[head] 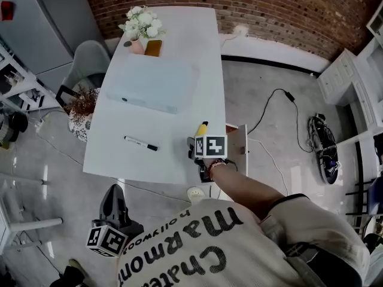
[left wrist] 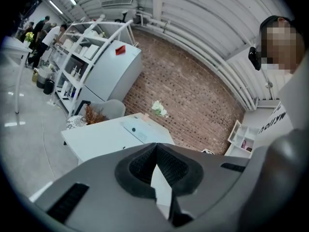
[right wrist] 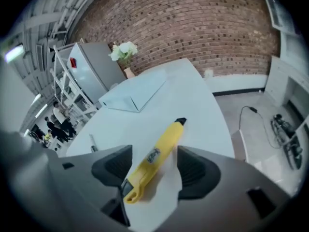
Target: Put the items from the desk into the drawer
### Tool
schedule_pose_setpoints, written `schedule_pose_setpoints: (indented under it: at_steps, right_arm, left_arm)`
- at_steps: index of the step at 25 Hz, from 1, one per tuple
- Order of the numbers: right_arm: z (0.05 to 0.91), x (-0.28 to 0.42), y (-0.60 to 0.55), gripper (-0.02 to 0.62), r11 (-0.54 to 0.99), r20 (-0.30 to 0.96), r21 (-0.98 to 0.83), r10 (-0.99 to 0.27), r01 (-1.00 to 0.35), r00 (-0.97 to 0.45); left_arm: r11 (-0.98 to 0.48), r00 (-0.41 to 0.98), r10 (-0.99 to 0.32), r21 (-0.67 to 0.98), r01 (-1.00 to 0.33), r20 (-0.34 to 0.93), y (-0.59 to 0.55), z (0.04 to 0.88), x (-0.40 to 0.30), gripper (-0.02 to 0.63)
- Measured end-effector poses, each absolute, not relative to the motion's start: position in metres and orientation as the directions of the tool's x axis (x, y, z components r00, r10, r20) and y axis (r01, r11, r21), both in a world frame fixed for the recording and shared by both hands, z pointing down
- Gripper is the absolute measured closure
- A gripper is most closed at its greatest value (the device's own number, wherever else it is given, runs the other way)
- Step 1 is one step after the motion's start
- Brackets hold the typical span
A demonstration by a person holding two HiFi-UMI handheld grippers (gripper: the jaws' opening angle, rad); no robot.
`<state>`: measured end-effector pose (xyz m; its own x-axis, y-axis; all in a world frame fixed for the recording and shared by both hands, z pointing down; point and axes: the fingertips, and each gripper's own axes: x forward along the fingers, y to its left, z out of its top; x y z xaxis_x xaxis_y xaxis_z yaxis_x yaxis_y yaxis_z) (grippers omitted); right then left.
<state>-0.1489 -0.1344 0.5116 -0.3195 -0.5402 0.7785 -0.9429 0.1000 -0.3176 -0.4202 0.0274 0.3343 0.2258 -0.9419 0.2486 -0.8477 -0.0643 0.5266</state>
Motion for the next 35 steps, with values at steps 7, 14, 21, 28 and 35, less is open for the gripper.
schedule_pose_setpoints:
  at_steps: [7,14,21,28,35]
  right_arm:
    - [0.522,-0.146,-0.141,0.358,0.119,0.828,-0.102,-0.541,-0.988,-0.151]
    - [0.520,-0.134,-0.137,0.460,0.130,0.819,-0.070,-0.558,-0.989,-0.131]
    - [0.518,-0.130,-0.120,0.466,0.090,0.809,-0.185,-0.551,-0.979,-0.204]
    - [0.518,-0.119,-0.081,0.469,0.034,0.814,-0.263,-0.529,-0.964,-0.241]
    - [0.509,-0.106,-0.041,0.471,-0.025,0.795,-0.326,-0.548,-0.945,-0.260]
  left_arm:
    - [-0.041,0.208,-0.944,0.535,-0.844,0.256,0.021,0.341,-0.424,0.603]
    - [-0.039,0.213,-0.942,0.547,-0.836,0.259,0.028,0.344,-0.420,0.603]
    - [-0.056,0.235,-0.938,0.557,-0.828,0.256,0.037,0.345,-0.416,0.603]
    - [-0.103,0.285,-0.925,0.558,-0.823,0.250,0.053,0.343,-0.402,0.604]
    - [-0.167,0.345,-0.910,0.557,-0.813,0.232,0.070,0.337,-0.390,0.603]
